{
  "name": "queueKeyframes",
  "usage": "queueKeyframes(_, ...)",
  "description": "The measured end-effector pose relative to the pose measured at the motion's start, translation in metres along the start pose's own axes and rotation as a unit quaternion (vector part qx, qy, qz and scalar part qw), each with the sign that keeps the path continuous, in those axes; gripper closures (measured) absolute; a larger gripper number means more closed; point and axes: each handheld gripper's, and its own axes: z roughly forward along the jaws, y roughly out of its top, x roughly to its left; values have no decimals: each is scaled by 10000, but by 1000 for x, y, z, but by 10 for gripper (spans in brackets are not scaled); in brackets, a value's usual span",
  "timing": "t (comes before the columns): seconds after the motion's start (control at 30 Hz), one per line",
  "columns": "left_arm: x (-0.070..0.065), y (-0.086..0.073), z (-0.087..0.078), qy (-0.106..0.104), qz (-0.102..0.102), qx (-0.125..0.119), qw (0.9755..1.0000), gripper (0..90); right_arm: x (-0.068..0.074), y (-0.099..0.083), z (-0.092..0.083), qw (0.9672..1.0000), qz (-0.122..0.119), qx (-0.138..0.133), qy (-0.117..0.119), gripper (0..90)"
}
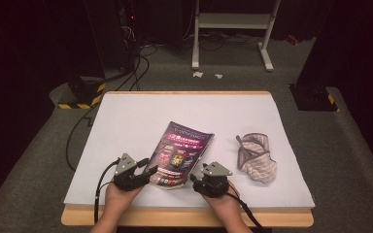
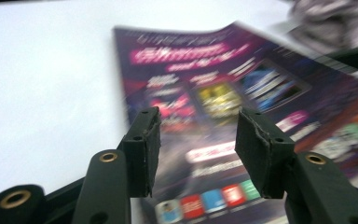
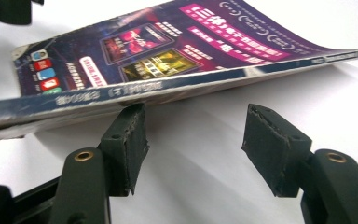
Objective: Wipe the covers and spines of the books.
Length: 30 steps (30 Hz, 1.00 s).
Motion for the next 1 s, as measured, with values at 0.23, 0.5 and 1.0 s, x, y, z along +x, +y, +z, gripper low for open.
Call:
queueKeyframes(0.23, 4, -4, 8, 181, 4, 374, 9991, 483, -13, -2, -5, 9998, 137, -43, -163, 399)
queueKeyframes(0.5, 9, -6, 11, 186, -171, 607, 9978, 497, -17, -2, -8, 9994, 164, -138, -260, 404)
queueKeyframes(1.0, 4, -8, 17, -40, -107, 954, 9954, 539, -24, -4, -6, 9990, 314, 64, -297, 397)
